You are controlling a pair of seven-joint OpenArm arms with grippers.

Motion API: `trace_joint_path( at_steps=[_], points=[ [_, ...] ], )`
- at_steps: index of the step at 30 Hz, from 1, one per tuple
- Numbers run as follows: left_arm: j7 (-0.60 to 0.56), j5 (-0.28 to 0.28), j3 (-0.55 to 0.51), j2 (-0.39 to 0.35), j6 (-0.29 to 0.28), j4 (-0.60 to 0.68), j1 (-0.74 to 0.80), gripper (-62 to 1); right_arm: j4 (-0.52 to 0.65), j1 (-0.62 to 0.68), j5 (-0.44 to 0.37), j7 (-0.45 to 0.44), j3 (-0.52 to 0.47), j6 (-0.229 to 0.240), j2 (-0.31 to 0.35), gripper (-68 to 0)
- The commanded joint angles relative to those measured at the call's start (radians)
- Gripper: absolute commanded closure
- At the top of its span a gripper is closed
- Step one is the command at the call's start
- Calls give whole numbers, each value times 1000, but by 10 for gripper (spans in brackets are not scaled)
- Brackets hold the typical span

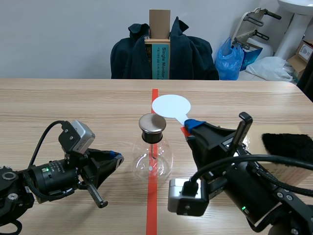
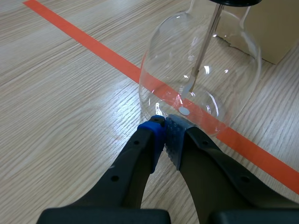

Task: Do the electroscope experiment.
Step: 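Move the plate toward and away from the electroscope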

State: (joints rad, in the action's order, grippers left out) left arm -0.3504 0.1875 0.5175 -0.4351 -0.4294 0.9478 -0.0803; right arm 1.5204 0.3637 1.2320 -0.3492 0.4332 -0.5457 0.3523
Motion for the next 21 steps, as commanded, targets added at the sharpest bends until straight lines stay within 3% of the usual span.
trace_joint_path(
  at_steps=[1, 8, 21],
  points=[
    [-19, 10, -5, 2, -2, 20, 0, -19, 19, -10, -1, -26, -9, -15, 5, -8],
    [-19, 10, -5, 2, -2, 20, 0, -19, 19, -9, -1, -122, -8, -14, 5, -8],
    [-19, 10, -5, 2, -2, 20, 0, -19, 19, -9, -1, -137, -8, -4, 5, -8]
  ],
)
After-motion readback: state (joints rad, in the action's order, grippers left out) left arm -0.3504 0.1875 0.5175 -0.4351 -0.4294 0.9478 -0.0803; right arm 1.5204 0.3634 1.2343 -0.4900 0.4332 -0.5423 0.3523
